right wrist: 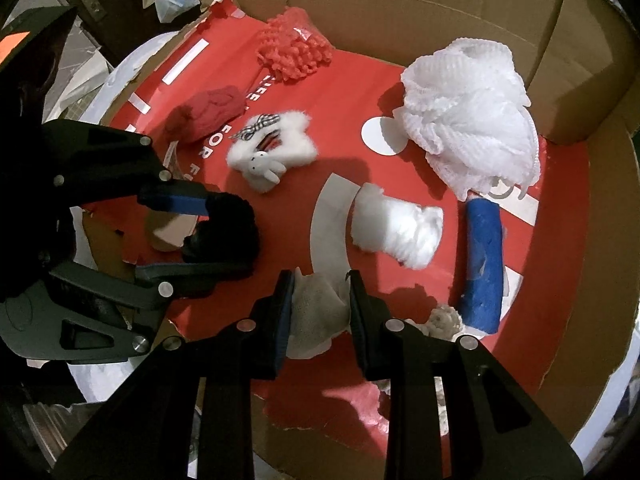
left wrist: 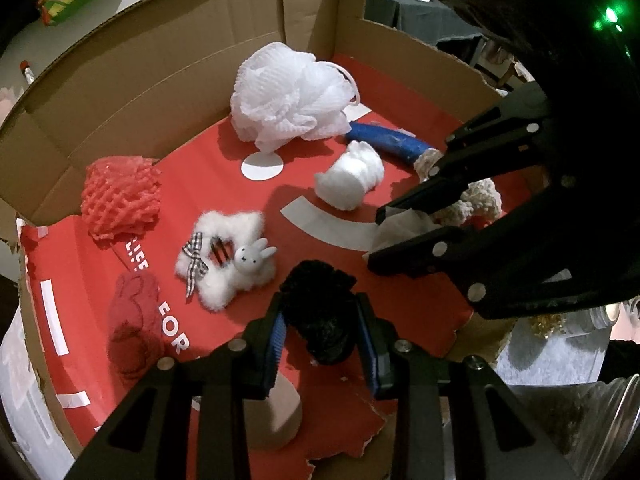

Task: Organize soft objects
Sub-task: 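Lower the pom-pom and cloth into the box and open both tools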

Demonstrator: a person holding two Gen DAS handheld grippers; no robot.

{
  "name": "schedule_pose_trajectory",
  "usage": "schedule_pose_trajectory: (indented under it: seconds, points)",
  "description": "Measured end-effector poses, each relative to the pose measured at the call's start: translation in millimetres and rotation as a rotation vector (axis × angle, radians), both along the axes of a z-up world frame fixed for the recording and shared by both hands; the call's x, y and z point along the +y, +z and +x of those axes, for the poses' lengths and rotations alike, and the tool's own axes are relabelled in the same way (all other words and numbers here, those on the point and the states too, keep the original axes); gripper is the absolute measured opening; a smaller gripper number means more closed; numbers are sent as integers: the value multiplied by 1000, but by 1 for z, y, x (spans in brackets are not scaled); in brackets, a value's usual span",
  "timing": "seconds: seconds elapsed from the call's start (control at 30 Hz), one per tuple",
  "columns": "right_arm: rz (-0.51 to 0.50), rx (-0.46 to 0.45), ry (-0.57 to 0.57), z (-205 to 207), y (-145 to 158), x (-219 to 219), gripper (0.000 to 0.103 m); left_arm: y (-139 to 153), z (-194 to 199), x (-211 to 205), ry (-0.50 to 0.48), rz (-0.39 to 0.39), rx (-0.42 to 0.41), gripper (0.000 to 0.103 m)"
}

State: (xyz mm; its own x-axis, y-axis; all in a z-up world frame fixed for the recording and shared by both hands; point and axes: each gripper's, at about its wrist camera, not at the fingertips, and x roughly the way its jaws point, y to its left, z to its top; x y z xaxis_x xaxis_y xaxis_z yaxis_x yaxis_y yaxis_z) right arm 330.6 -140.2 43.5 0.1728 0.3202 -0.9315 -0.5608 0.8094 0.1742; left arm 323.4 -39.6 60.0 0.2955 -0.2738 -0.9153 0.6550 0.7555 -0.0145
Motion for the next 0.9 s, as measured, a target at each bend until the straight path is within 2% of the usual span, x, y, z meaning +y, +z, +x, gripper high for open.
schedule_pose_trajectory:
  seconds: [0.37,0.47,0.67,0.8,0.9]
  points:
    - [-21,-11,11,-1,2,6,26,-5,4,-4,3,11,11,40]
    - [-24,-13,14,-1,1,8,27,-7,4,-4,7,12,11,44]
    - [-27,-15,13,-1,1,8,28,-7,5,-4,8,13,8,45]
    - [-33,-21,12,-2,0,9,28,-5,5,-1,14,8,1,52]
    - [-36,-27,7,-2,0,9,28,-1,4,2,17,4,-7,53]
